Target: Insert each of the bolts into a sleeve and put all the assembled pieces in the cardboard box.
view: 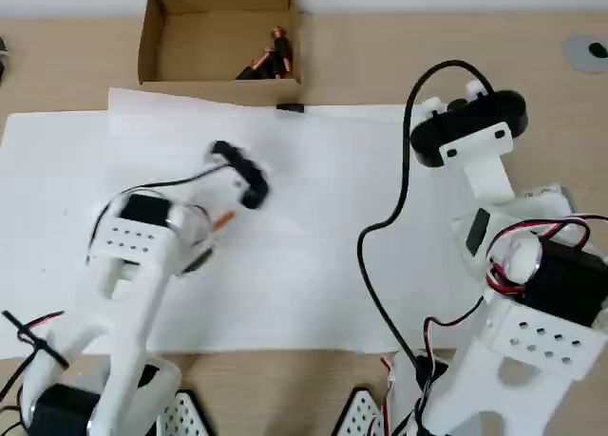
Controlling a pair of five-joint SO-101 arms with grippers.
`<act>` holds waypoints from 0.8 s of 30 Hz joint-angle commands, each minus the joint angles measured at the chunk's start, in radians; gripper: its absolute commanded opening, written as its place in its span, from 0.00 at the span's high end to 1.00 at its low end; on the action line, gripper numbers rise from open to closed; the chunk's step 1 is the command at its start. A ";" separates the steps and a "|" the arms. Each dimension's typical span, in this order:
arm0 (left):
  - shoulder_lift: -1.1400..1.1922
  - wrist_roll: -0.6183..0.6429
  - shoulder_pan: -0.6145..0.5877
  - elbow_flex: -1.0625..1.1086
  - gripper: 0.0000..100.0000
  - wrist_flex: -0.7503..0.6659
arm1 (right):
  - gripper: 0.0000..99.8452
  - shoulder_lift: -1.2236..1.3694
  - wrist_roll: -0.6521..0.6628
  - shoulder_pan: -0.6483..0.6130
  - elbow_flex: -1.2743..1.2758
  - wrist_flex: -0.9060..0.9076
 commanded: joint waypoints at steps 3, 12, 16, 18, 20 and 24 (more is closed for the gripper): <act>-0.094 -0.146 0.146 -0.141 0.99 0.078 | 0.69 -0.008 0.008 0.015 0.005 0.014; 0.056 -0.216 0.132 -0.020 0.97 -0.069 | 0.69 -0.008 0.008 0.018 0.005 0.014; 0.097 -0.175 0.101 -0.021 0.91 -0.146 | 0.69 -0.008 0.008 0.018 0.007 0.014; 0.096 -0.164 0.084 -0.021 0.89 -0.164 | 0.69 -0.007 0.008 0.018 0.007 0.014; 0.096 -0.150 0.078 -0.037 0.89 -0.161 | 0.69 -0.007 0.008 0.018 0.008 0.014; 0.096 -0.104 0.057 -0.078 0.87 -0.158 | 0.69 -0.005 0.008 0.018 0.035 0.014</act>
